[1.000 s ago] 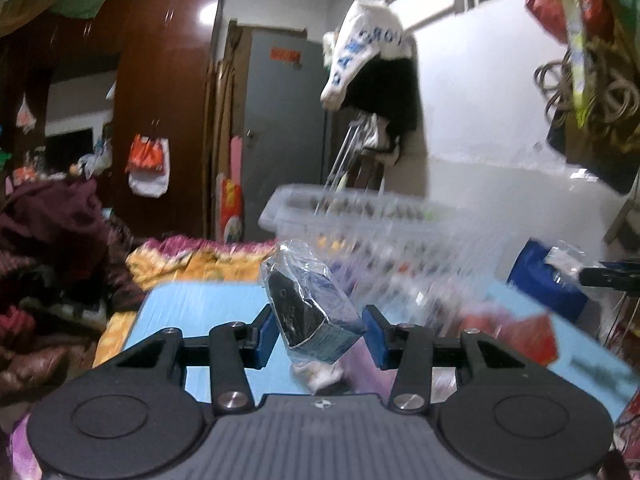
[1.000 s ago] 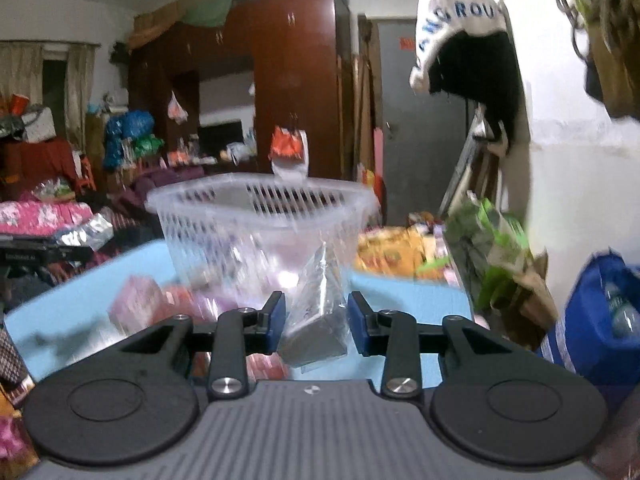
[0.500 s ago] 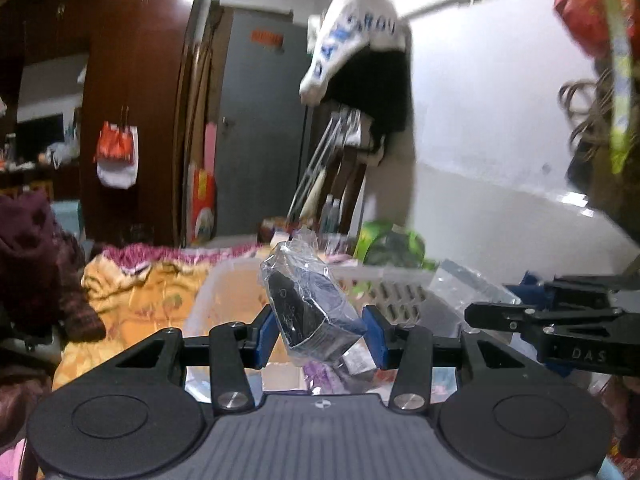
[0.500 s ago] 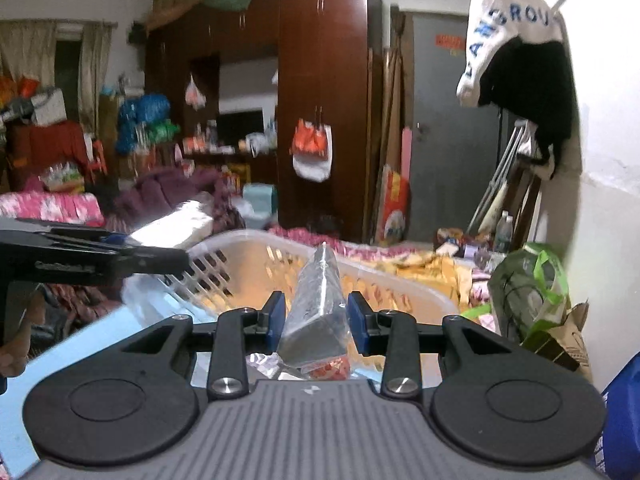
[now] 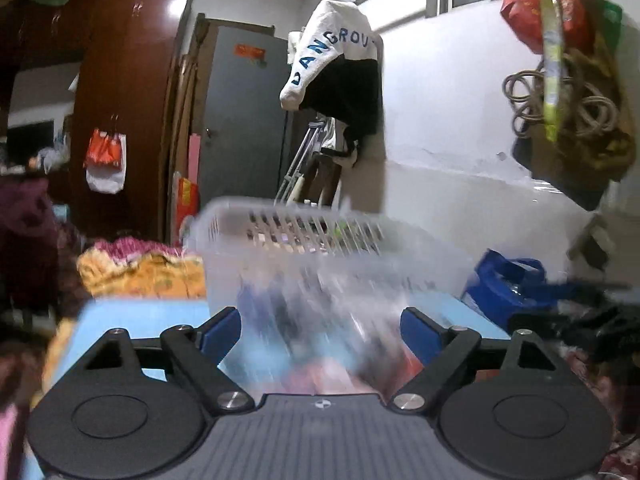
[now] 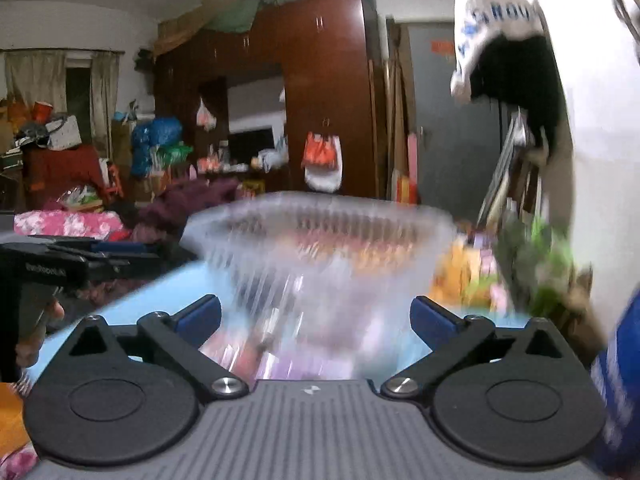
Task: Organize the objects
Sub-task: 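Open both tools over the basket to drop the packages, then grasp the white wrapped roll with left tool while right grasps the blue-purple box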
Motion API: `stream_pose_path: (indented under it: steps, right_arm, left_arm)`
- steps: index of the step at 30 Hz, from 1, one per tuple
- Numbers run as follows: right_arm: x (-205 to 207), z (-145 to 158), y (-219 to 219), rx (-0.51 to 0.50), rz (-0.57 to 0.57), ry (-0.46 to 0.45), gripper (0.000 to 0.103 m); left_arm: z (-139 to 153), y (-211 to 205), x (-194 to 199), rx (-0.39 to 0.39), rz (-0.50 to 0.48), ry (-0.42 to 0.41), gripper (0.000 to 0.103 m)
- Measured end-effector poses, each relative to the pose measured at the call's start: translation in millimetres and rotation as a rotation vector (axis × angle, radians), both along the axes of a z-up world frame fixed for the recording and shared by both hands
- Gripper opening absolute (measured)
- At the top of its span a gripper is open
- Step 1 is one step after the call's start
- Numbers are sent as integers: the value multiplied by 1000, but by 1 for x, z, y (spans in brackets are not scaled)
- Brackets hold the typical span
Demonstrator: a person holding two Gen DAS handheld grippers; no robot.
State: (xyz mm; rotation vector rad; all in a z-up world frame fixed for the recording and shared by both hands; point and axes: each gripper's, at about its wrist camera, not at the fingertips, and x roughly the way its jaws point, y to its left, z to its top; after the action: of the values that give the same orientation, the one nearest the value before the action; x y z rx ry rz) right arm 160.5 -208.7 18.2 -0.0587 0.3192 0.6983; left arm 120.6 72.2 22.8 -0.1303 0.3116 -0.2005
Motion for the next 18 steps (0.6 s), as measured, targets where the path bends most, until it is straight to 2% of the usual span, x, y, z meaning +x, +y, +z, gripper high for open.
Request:
stream_pose_path:
  steps: [2,4,8,9,11,12,14,15,17,18]
  right_arm:
    - [-22,-23,-6,16,-11,25,103]
    - [-43,-42,-10,18,-26,44,103]
    - [-58,-58,-6,22,6,60,99]
    - [-58,-59,-3,21,18,61,95]
    - [-51,-58,6,17,63,81,85]
    - [-49,-57,11,2,66,82,76]
    - [-42,-59,21,-48,63,70,72]
    - [-40,-61,24,-56,66,72,70]
    - [-39,-63,25,-52,66,84,58]
    - [-39,-63,23,-49,66,85,58]
  left_arm:
    - [-21,-7,-23,-27,19,8,89]
    - [-37,-19,-44,-16,-11,21,89]
    - [-47,-42,-64,15,-59,1,85]
    - [-48,-47,-66,22,-59,-4,83]
    - [-55,-56,-67,28,-78,7,67]
    - [-57,-57,-65,24,-94,19,65]
    - [-60,-61,-63,31,-89,26,65]
    - [-62,-63,-62,50,-79,30,65]
    - [-65,-69,-62,104,-72,30,65]
    - [-65,-71,-63,118,-69,24,65]
